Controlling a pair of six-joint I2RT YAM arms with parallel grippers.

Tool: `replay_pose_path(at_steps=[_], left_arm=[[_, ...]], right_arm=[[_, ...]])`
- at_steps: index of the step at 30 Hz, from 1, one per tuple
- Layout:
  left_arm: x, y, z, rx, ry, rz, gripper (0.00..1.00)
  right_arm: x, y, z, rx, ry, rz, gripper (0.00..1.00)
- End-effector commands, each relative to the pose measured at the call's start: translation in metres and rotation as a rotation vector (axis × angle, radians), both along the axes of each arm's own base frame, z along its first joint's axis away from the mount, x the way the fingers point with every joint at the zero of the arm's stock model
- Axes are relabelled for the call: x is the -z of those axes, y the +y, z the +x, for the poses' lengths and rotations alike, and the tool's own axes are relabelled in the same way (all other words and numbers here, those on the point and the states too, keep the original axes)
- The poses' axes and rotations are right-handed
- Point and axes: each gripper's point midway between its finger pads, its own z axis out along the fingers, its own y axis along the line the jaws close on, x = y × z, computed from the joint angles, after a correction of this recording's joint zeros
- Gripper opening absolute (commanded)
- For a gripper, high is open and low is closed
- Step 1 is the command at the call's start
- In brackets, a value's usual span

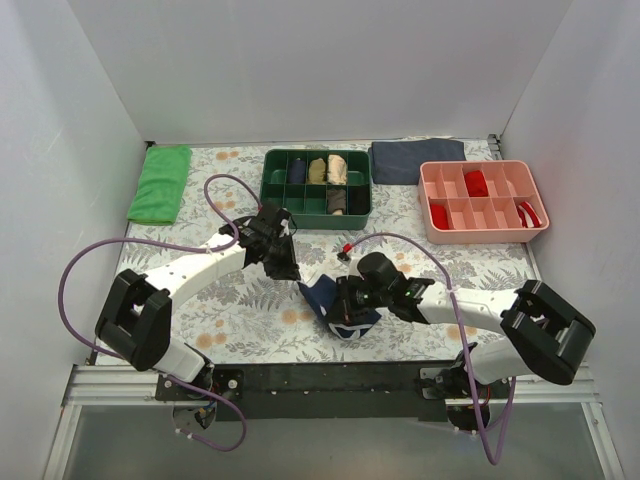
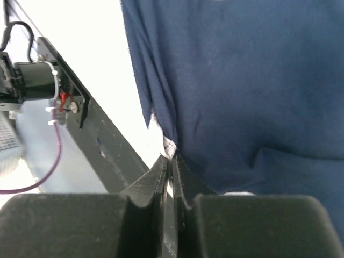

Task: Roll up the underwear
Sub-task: Fold the underwear at the center of the board.

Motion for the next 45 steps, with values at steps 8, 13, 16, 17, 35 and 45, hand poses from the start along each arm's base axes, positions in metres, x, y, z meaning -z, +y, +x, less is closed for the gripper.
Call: replay_pose_path(at_steps=[8,13,16,17,35,45], left_arm=[[0.0,0.007,0.011,-0.041,-0.068,0.011,0.08],[0.0,0.007,0.01,-0.034,-0.067,0.012,0.08],[0.0,0.008,0.01,-0.032,-0.069,0.016,0.08],[0.0,0.008,0.01,-0.032,-0.07,0.017,0.08],[-0.007,0.007,0.013,-0.032,-0.076,0.015,0.08],[-0.011,0.003,0.016,-0.031,-0.085,0.004,0.08]], right_arm=[[-0.013,0.006,-0.001,-0.112,-0.11,-0.079,0.42],[-0.024,-0.008,0.017,0.023,-0.176,-0.105,0.26],[-0.02,-0.022,0.028,0.093,-0.202,-0.186,0.08],[-0.02,-0.023,0.03,0.1,-0.207,-0.193,0.03],[-0.004,0.002,0.056,0.064,-0.261,-0.245,0.01],[0.019,0.004,0.048,0.03,-0.198,-0.279,0.01]])
